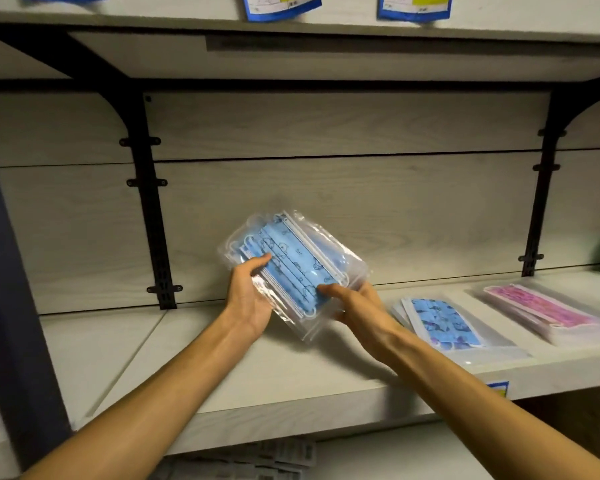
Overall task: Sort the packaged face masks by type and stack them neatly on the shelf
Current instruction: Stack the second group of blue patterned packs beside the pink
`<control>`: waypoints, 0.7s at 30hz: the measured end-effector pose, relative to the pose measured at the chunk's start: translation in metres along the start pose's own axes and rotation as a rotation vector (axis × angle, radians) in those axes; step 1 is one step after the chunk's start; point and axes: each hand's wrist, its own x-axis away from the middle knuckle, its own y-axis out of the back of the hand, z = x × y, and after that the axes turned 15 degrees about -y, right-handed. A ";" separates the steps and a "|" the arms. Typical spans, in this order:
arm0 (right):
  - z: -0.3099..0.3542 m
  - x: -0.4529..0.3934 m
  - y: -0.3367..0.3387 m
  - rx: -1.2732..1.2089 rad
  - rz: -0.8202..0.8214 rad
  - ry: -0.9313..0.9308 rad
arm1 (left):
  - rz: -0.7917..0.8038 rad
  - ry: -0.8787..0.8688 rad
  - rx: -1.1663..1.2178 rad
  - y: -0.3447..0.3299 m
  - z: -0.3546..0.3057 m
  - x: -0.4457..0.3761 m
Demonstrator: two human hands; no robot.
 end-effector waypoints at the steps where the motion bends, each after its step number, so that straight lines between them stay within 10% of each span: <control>1: 0.003 -0.001 0.002 -0.003 -0.052 0.016 | 0.023 -0.013 -0.002 0.004 -0.002 -0.002; 11: 0.021 -0.017 0.029 0.331 -0.308 0.058 | 0.209 -0.080 -0.876 0.067 -0.014 -0.017; 21: 0.006 -0.022 0.012 0.245 -0.266 0.012 | 0.164 -0.204 -0.747 0.056 -0.004 0.003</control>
